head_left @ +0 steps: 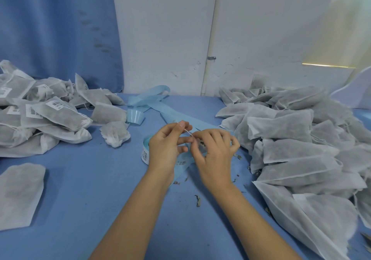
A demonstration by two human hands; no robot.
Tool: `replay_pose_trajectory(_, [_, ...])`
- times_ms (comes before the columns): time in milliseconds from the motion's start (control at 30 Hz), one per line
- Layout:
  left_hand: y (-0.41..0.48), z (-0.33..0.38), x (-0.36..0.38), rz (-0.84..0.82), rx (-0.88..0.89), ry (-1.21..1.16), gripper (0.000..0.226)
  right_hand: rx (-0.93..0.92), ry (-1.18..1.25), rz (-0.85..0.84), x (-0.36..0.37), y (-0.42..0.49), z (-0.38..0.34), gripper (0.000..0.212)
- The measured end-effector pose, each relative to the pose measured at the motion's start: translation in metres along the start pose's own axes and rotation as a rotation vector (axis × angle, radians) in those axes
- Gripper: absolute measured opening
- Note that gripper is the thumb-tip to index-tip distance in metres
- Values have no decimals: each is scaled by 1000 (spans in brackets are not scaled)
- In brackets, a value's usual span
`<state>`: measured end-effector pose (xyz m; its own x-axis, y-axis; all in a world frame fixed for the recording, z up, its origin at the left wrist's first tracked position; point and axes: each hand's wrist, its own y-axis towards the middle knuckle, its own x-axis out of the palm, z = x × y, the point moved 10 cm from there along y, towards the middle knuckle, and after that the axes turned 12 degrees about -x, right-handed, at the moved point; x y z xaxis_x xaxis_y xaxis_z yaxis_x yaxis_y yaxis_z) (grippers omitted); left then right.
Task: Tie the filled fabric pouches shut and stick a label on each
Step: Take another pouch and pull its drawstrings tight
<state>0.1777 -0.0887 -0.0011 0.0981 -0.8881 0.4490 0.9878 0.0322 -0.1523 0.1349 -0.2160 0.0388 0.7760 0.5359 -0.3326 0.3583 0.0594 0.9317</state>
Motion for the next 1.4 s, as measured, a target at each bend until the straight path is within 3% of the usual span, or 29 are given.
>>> replay_pose_trajectory(133, [-1,1,9,-93,13,-111,16,-17,-6,-15,-2,1,0,20])
replay_pose_trajectory(333, [8,18,-14,57,172,-100,25,31,42,-83,2,-5,10,20])
replay_pose_trajectory(533, [13,10,-26,126,145,-98,24,140,273,-146,19,-15,15,10])
replay_pose_trajectory(633, [15,2,-26,142,50,-2,20,186,359,-100,18,-15,18,7])
replay_pose_trajectory(733, [16,-3,-33,233,-41,206,37,234,380,-37,13,-14,25,6])
replay_pose_trajectory(800, [12,3,-40,332,-5,330,45,246,395,-18,12,-13,28,8])
replay_pose_trajectory(867, [4,11,-44,402,91,304,42,242,411,-21,13,-13,27,9])
replay_pose_trajectory(967, [-5,19,-23,281,235,232,32,206,401,-50,17,-14,24,11])
replay_pose_trajectory(1067, [-4,13,2,140,239,357,14,168,385,-88,19,-14,22,12])
replay_pose_trajectory(1233, [1,-2,8,161,235,726,13,151,349,-101,19,-12,24,23])
replay_pose_trajectory(1333, [-3,2,14,163,278,792,18,176,362,-94,18,-11,27,31])
replay_pose_trajectory(1400, [1,-4,16,136,211,786,15,238,434,-95,19,-13,28,37])
